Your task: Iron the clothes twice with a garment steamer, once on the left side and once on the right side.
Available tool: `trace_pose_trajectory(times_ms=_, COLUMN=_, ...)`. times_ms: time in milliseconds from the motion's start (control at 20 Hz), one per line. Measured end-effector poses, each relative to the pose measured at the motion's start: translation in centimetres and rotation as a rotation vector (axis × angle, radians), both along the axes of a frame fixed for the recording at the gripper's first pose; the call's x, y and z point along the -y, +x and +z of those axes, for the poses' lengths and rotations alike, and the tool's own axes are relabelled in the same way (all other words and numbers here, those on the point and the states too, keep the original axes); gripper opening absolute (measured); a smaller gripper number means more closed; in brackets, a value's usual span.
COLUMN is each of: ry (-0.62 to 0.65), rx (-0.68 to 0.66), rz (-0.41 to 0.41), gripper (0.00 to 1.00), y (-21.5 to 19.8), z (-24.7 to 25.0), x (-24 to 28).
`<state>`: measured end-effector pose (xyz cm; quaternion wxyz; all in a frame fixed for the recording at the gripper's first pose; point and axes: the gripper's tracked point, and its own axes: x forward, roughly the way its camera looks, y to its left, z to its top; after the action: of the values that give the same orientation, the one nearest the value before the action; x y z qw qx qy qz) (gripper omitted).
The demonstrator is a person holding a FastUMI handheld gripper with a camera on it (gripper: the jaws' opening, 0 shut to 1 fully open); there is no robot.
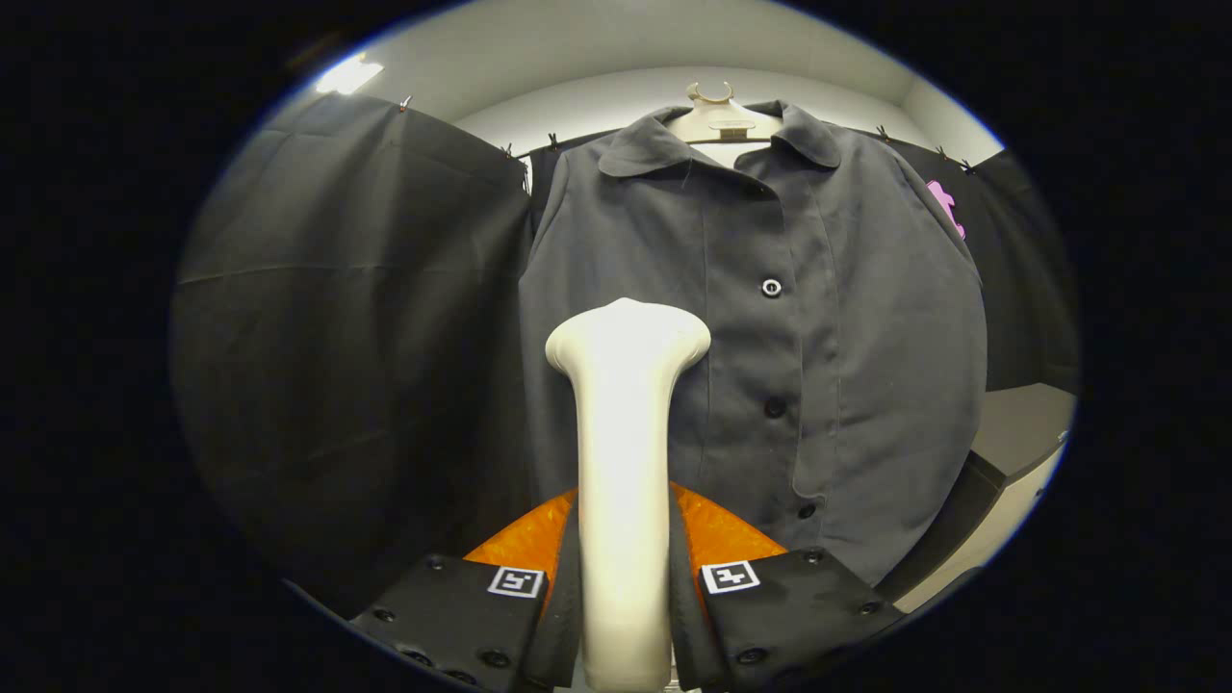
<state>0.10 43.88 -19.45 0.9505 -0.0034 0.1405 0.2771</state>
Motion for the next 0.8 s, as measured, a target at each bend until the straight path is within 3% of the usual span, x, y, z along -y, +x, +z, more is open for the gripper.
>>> trace_pose_trajectory(times_ms=800, ry=-0.093, rx=-0.146, rz=-0.016, gripper=0.46, y=-4.5, z=-8.5, x=2.7)
